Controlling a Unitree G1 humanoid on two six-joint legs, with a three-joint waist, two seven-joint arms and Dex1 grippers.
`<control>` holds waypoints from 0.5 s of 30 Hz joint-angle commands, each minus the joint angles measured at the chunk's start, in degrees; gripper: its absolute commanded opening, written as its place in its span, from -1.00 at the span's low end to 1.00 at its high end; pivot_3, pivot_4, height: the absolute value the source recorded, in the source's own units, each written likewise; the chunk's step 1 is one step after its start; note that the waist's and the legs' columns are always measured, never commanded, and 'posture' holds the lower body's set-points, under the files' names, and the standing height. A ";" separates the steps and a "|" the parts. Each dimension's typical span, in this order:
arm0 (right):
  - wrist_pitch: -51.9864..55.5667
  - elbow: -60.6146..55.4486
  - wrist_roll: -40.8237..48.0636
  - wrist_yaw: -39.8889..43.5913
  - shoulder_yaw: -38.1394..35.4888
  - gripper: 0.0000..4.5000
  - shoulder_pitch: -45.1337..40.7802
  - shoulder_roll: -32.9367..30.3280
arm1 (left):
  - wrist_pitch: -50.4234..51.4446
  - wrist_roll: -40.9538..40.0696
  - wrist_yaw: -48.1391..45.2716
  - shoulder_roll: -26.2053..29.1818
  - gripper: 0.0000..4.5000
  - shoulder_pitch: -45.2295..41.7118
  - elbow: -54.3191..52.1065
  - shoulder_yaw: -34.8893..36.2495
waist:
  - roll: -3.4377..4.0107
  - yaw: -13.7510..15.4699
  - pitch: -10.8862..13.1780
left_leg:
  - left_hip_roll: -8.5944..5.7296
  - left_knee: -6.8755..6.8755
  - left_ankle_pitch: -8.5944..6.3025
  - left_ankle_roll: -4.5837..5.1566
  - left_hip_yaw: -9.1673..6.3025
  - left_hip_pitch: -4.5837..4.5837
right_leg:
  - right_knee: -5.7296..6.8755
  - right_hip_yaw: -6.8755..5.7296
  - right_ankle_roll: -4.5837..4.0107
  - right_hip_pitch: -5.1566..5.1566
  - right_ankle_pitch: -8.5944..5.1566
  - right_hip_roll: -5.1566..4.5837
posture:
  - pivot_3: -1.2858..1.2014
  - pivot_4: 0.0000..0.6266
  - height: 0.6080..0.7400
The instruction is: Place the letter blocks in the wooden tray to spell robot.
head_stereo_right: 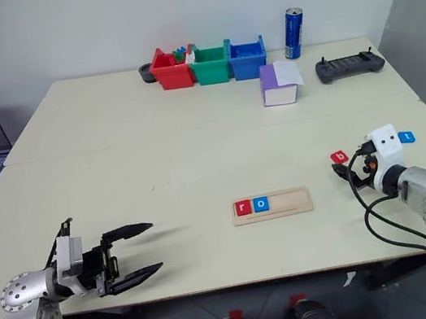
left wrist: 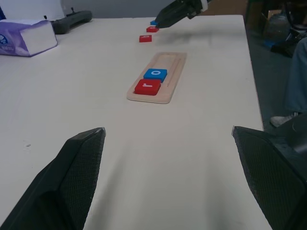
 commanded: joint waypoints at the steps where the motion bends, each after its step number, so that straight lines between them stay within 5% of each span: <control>1: -0.05 -0.52 -1.31 -2.85 -0.92 1.00 -1.96 1.15 | -1.36 0.53 -0.44 1.35 0.99 -1.12 0.28 0.44 | 0.00 -0.04 0.00 | 0.00 0.00 0.00 0.00 0.00 0.01 | 0.01 0.00 0.00 0.00 0.00 0.00 | 0.03 -0.52 1.00; 15: -0.43 2.13 -7.12 -8.18 3.47 1.00 -4.26 7.53 | 1.49 0.34 0.48 2.36 0.99 -1.54 -1.27 0.18 | 0.00 -0.19 0.00 | 0.01 -0.01 0.00 0.00 0.04 0.01 | 0.04 0.03 0.00 -0.02 0.00 0.00 | 0.03 -0.52 1.00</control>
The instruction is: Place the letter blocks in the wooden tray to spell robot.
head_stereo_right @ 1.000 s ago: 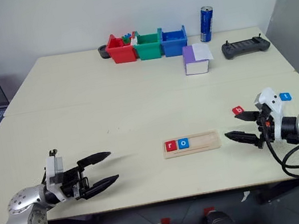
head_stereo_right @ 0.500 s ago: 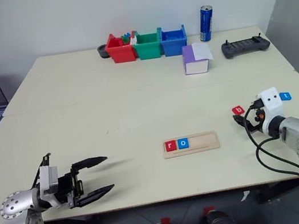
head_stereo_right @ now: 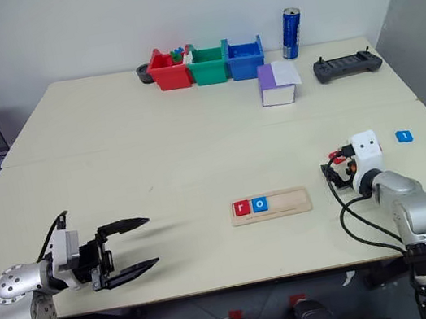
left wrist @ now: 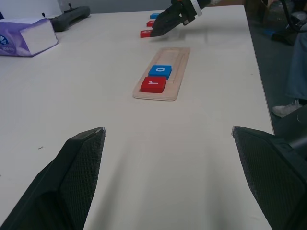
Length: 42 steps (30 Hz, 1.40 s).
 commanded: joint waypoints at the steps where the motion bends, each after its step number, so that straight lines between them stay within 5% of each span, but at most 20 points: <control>1: -1.33 0.18 -1.43 -0.49 0.26 1.00 -1.58 0.26 | 1.13 -0.45 0.30 1.02 0.99 -0.26 -2.34 0.08 | 0.00 -0.01 0.00 | 0.00 0.00 0.00 0.00 0.00 0.01 | 0.01 0.00 0.00 0.00 0.00 0.00 | 0.03 -0.52 1.00; 21: -5.03 8.63 -3.16 -0.35 -0.16 1.00 -3.11 2.57 | 1.40 -0.55 0.77 1.25 0.99 1.85 -4.23 0.87 | -0.14 -0.22 -0.10 | 0.01 0.07 0.00 0.00 0.04 0.10 | 0.19 0.07 0.00 0.01 0.00 0.00 | 0.03 -0.52 1.00; 24: -5.36 9.27 -2.92 -0.85 -0.84 0.73 -3.20 2.93 | 1.32 -0.43 0.77 1.35 1.00 1.79 -4.00 0.85 | -0.15 -0.21 -0.10 | 0.01 0.09 0.00 0.00 0.06 0.13 | 0.28 0.09 0.00 0.01 0.00 0.00 | 0.03 -0.52 1.00; 31: -2.64 4.41 -2.89 -1.65 -0.35 -0.34 -0.33 3.31 | 1.17 0.02 -0.15 1.96 1.00 0.45 -2.08 0.49 | -0.15 -0.18 -0.11 | 0.01 0.07 0.01 -0.01 0.06 0.14 | 0.38 0.09 -0.02 -0.03 -0.01 0.00 | 0.03 -0.52 1.00; 42: 15.16 -35.72 -2.73 -15.02 -0.22 -0.35 17.98 12.47 | 0.43 0.49 -1.77 2.50 1.00 -4.43 3.90 -2.78 | -0.14 0.01 -0.10 | 0.03 0.02 0.00 -0.01 0.04 0.06 | 0.40 0.06 -0.01 -0.15 -0.02 -0.01 | 0.03 -0.52 1.00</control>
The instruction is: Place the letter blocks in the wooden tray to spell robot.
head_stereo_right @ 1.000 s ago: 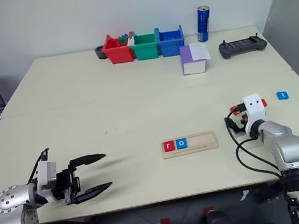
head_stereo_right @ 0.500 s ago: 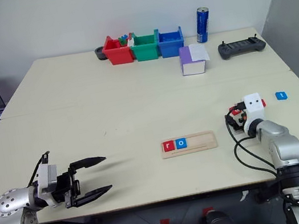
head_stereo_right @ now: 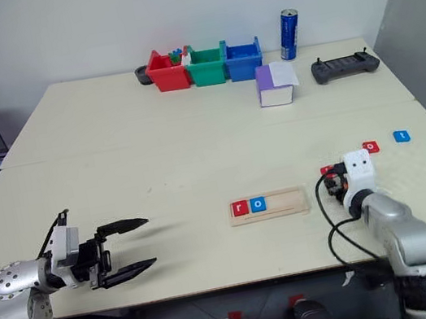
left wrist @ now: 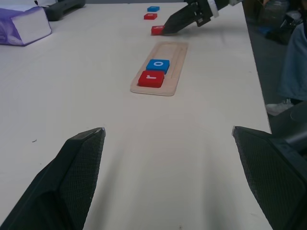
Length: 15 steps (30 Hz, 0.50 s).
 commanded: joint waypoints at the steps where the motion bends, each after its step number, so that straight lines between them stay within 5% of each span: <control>1: 5.66 -11.81 -1.70 -5.19 0.04 -0.35 4.43 1.87 | -1.41 -0.39 -0.42 1.13 1.00 -1.48 0.77 -1.14 | 0.00 0.02 0.00 | 0.00 0.00 0.00 0.00 0.00 0.00 | 0.00 0.01 0.00 0.00 0.00 0.00 | 0.03 -0.52 1.00; 9: 9.90 -11.96 -1.50 -7.94 -2.52 -0.35 3.67 5.43 | -2.28 -0.83 -0.42 1.93 1.00 -2.48 2.07 -2.89 | -0.01 -0.17 0.00 | 0.00 0.03 0.00 0.01 0.02 0.03 | -0.02 0.01 0.00 0.01 -0.04 0.00 | 0.03 -0.52 1.00; 15: 13.09 -12.26 0.79 -5.48 -6.75 0.59 2.07 5.15 | -2.72 -0.74 -0.42 2.41 1.00 -2.71 2.38 -3.13 | -0.01 -0.12 0.00 | -0.01 0.00 0.00 0.00 0.01 0.00 | -0.03 0.01 0.02 0.00 -0.08 0.01 | 0.03 -0.52 1.00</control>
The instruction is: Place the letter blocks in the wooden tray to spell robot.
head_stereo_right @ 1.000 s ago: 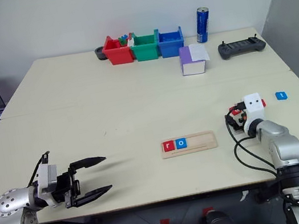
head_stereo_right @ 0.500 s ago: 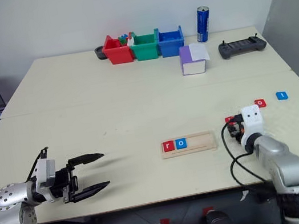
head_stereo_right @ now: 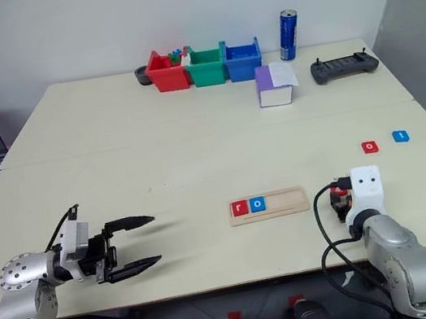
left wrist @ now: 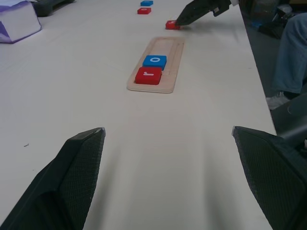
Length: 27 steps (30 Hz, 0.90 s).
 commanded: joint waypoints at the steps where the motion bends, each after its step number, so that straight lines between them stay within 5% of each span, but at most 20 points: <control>1: 2.16 -1.62 2.33 3.63 -3.80 0.74 -0.93 -3.92 | -0.64 -0.70 -0.40 1.13 1.00 -0.50 -0.60 0.09 | 0.01 0.00 0.00 | 0.00 0.00 0.00 0.00 0.00 -0.01 | -0.01 0.00 0.00 0.00 0.00 0.00 | 0.03 -0.52 1.00; 2: 3.11 -1.23 3.85 6.40 -5.09 0.93 -1.12 -6.59 | -0.51 -0.72 -0.40 1.06 1.00 -0.42 -0.93 0.17 | 0.01 0.00 0.01 | -0.02 0.00 0.00 0.00 0.01 -0.02 | -0.02 0.01 0.00 0.00 0.00 -0.02 | 0.03 -0.52 1.00; 6: 0.04 3.56 8.12 21.63 -6.63 0.97 -1.20 -22.34 | -0.29 -0.56 -0.39 0.73 1.00 -0.57 -1.37 0.75 | 0.01 0.12 0.02 | -0.06 0.02 -0.01 0.02 0.00 -0.01 | -0.08 0.00 0.01 0.04 0.00 -0.05 | 0.03 -0.52 1.00; 12: -29.47 26.64 8.63 63.25 2.24 0.97 -7.32 -44.43 | -0.16 -0.20 0.82 -0.21 1.00 0.53 -2.41 1.28 | -0.01 -0.17 0.05 | -0.01 -0.05 -0.01 0.03 -0.07 0.06 | -0.15 -0.09 0.01 0.06 -0.01 0.07 | 0.03 -0.52 1.00; 17: -49.86 51.05 -0.67 81.72 15.65 0.97 -22.33 -46.90 | -0.19 -0.28 1.14 0.12 1.00 0.77 -2.58 2.24 | -0.09 -0.20 0.12 | 0.06 -0.04 -0.01 0.03 -0.12 0.03 | -0.20 -0.14 0.00 0.08 -0.01 0.15 | 0.03 -0.52 1.00; 27: -72.05 82.30 -13.66 85.48 25.65 0.97 -40.12 -38.89 | 1.61 -1.18 2.46 1.50 1.00 5.83 -8.43 4.79 | -0.01 0.00 0.20 | 0.01 0.02 0.00 0.00 0.01 -0.02 | -0.20 -0.04 -0.01 0.06 0.00 0.04 | 0.03 -0.52 1.00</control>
